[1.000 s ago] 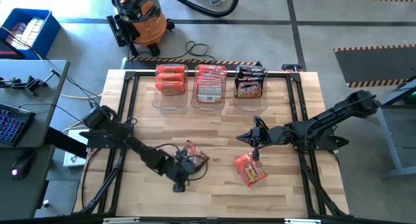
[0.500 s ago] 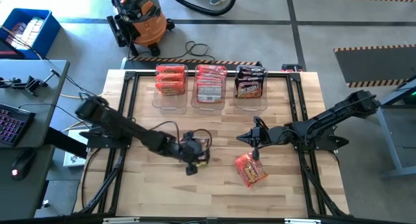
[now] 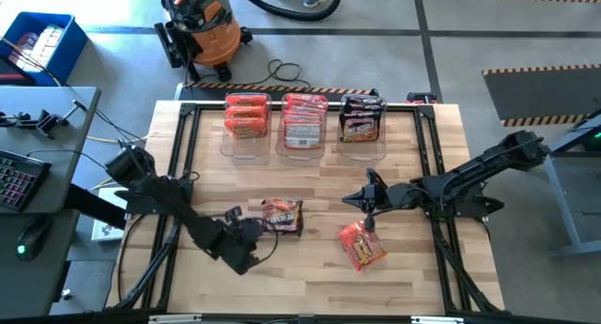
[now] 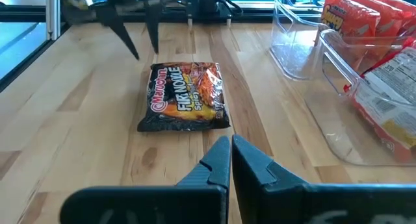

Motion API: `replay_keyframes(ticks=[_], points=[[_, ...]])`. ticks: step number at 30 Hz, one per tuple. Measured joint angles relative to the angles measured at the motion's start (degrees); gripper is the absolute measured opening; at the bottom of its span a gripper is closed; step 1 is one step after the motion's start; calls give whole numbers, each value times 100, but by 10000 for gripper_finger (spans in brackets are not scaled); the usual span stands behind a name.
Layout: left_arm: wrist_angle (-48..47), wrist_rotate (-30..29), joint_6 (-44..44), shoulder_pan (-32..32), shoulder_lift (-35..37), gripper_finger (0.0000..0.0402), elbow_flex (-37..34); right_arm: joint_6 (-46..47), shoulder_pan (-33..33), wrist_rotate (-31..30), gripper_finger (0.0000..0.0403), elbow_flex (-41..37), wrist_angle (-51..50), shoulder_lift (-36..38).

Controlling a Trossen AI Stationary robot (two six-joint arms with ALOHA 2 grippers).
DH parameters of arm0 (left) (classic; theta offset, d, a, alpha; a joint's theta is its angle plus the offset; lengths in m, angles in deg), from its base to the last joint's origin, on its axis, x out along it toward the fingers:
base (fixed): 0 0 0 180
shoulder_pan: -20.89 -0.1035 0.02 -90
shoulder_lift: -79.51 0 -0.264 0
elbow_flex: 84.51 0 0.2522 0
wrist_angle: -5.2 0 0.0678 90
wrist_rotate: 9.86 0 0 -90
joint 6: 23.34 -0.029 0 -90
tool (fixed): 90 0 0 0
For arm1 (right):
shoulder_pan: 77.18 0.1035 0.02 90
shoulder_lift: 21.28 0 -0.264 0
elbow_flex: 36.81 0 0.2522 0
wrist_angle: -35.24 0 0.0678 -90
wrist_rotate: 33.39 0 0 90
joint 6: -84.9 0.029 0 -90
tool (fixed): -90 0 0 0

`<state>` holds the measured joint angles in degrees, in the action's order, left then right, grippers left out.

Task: Sort Maruchan noodles
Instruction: Put the black noodle pack into the right transparent bin

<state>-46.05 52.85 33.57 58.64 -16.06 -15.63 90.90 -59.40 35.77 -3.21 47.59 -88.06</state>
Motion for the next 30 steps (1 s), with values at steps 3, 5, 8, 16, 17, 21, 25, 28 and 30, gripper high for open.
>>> replay_keyframes(ticks=[3,5,8,16,17,21,25,28,30], points=[[6,-26,-4,-19,-391,161,-4,46,0,0,0,0,0,0],[128,-143,-21,-72,-616,169,-4,59,0,0,0,0,-17,0],[241,-347,-82,-128,-809,173,0,61,0,-1,0,0,-14,0],[471,-925,-28,-219,-865,156,0,61,0,-2,0,0,63,0],[480,-923,-17,-238,-865,148,0,61,0,-1,0,0,76,0],[608,-809,-56,-335,-863,92,0,36,0,-2,0,0,105,0],[1068,-665,-297,-437,-863,16,-2,-2,0,-55,12,0,118,0],[1710,-521,-417,-585,-863,11,0,-2,0,-57,41,0,201,0],[2235,-389,-527,-717,-863,11,-2,0,0,-19,71,38,138,0]])
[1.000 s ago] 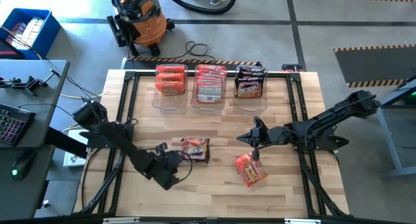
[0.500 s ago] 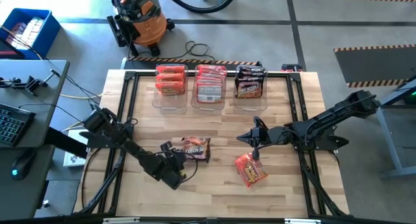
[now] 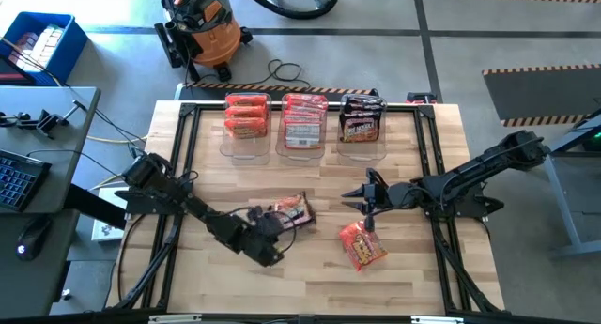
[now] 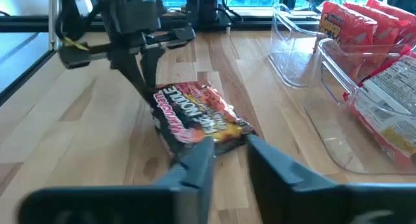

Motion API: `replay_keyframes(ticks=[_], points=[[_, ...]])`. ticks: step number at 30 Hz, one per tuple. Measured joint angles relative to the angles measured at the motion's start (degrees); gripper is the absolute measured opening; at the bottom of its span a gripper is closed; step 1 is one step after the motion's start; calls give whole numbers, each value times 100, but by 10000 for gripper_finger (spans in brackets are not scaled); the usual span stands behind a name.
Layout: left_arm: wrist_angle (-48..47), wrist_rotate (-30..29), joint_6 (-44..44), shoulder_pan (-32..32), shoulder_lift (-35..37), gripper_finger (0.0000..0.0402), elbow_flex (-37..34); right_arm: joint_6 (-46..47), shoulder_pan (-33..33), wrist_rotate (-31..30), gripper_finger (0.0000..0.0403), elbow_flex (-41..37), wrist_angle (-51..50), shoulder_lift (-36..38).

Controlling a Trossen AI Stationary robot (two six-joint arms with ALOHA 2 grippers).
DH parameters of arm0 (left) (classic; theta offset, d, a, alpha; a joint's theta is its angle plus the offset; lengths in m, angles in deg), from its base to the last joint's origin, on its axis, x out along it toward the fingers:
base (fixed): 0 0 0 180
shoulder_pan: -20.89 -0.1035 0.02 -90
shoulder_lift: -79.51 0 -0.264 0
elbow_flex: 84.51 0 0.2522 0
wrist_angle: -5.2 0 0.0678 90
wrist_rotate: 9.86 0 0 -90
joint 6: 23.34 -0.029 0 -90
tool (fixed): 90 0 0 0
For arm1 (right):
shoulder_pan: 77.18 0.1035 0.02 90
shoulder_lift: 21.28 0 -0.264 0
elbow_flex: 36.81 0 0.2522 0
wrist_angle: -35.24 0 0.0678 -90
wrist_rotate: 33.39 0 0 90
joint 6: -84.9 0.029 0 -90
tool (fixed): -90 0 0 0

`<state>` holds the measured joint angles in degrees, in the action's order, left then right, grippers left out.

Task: Sort Maruchan noodles
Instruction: Put the black noodle pack into the right transparent bin

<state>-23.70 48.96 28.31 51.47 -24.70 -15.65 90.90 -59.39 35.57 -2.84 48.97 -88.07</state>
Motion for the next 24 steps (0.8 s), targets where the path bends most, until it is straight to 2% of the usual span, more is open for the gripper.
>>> replay_keyframes(ticks=[6,10,15,19,24], points=[[1334,215,-642,-371,0,3,0,-367,242,-1,182,610,-822,-64],[1880,377,-1163,-568,0,1,0,-837,416,-94,234,1209,-1340,-430],[2269,385,-1592,-683,0,1,1,-1633,419,-144,254,1956,-2009,-1367],[2439,385,-1784,-696,2,0,1,-2537,394,-271,255,2446,-2062,-2156],[2554,386,-1896,-644,2,0,0,-3370,135,-273,255,2851,-2217,-2790]])
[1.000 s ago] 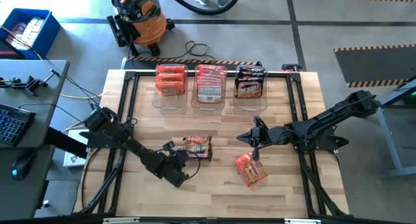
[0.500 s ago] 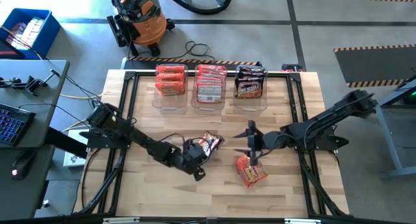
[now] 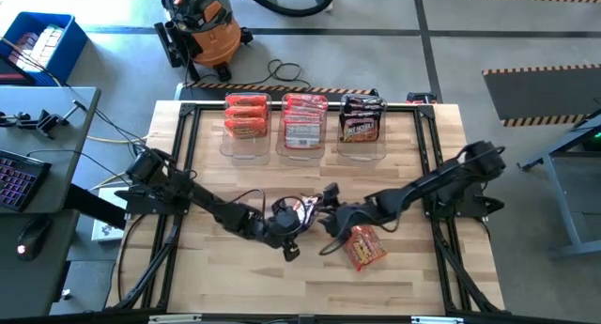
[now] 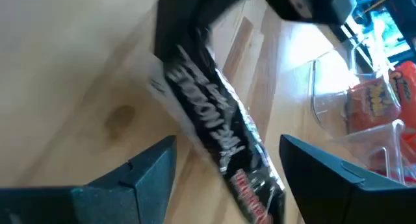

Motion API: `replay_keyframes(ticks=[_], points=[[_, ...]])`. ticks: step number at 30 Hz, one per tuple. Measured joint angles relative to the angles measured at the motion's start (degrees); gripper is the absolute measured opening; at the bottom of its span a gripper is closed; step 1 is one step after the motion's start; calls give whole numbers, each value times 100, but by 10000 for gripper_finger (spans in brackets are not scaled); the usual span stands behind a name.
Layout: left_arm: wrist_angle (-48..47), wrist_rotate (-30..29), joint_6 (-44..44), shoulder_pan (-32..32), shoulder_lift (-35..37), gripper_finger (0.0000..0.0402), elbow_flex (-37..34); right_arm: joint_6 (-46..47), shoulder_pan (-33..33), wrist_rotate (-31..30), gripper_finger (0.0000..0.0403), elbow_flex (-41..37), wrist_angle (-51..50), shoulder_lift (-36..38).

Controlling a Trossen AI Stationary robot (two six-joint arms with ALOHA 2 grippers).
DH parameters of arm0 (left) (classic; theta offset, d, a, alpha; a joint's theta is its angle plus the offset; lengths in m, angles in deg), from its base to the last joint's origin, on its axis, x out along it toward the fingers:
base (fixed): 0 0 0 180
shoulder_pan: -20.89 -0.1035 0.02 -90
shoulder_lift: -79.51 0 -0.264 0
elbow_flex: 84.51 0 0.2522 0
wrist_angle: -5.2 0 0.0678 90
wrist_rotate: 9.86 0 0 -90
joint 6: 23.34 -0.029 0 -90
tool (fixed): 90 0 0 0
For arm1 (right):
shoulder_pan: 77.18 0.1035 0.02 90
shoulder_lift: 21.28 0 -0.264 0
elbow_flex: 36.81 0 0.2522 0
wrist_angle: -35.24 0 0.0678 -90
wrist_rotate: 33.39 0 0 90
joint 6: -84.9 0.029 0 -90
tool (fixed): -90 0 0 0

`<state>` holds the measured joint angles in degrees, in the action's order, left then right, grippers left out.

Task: Sort Maruchan noodles
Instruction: Put the black noodle pack into the right transparent bin

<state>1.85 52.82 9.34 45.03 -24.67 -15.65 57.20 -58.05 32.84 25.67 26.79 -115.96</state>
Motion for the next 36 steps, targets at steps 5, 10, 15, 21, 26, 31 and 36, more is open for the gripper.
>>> replay_keyframes(ticks=[5,10,15,21,26,31,36], points=[[29,-10,-69,35,7,0,0,-108,-382,658,255,140,-5,-268],[57,-19,-104,33,7,0,0,-101,-572,1496,255,163,85,-380],[360,-21,-293,29,7,0,0,-18,-651,1683,251,163,347,-542],[368,-32,-297,25,33,0,0,225,-716,1691,212,163,434,-592],[319,-146,-286,45,76,4,0,233,-717,1839,168,163,432,-572],[-259,-359,-341,197,645,35,-1,234,-646,1861,132,163,398,-526],[-1207,-1335,-647,710,1566,69,-2,281,-592,1889,109,163,164,-243]])
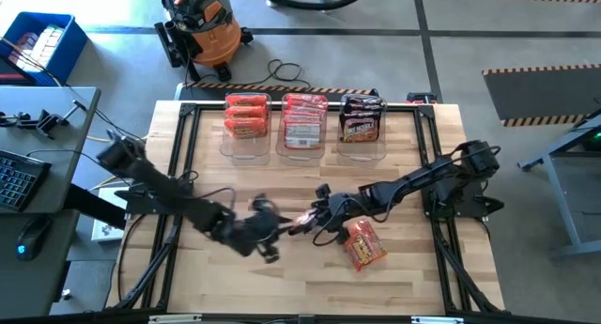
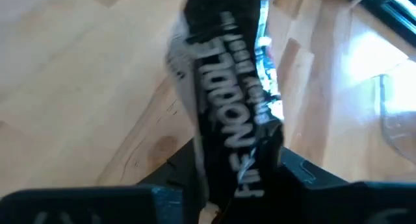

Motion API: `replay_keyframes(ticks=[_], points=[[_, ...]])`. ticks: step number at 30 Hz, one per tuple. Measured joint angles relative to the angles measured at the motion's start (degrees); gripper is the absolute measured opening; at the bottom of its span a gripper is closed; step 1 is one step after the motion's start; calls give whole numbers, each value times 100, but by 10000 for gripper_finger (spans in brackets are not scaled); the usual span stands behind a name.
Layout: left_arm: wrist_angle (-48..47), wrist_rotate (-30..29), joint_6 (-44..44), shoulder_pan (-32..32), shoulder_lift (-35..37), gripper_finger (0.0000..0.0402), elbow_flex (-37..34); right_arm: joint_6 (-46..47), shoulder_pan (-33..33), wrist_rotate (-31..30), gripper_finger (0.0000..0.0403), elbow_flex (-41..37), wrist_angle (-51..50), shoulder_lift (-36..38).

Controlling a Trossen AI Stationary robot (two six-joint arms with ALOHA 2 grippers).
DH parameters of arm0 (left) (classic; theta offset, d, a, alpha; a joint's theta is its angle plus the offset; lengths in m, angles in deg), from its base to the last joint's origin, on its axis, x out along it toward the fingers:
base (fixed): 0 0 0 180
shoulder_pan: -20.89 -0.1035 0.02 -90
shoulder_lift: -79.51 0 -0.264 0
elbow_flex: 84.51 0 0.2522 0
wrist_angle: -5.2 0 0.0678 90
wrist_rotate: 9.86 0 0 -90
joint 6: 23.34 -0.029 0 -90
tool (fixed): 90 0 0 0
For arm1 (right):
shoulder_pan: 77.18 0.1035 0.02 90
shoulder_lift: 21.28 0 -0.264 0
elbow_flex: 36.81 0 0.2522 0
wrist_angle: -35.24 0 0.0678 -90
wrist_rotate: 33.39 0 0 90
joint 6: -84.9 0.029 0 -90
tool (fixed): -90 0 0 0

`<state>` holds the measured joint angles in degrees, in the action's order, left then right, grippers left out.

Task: Sort Maruchan noodles
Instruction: Put the black noodle pack into the right transparent bin

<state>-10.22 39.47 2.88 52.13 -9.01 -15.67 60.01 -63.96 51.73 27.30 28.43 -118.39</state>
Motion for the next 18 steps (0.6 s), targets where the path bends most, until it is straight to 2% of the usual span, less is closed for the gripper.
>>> replay_keyframes(ticks=[2,5,7,13,18], points=[[-11,-450,-134,152,307,73,-164,90,-19,-59,100,62,-310,204],[546,-533,-142,94,630,63,-686,297,-89,-229,86,384,-1288,546],[1272,-346,-201,-35,729,49,-1148,423,-159,-363,80,741,-2008,740],[3668,794,-437,-680,717,4,-2356,955,-710,-640,80,2265,-4829,906],[4177,903,-382,-1096,727,7,-2738,898,-1553,-728,80,3328,-6522,878]])
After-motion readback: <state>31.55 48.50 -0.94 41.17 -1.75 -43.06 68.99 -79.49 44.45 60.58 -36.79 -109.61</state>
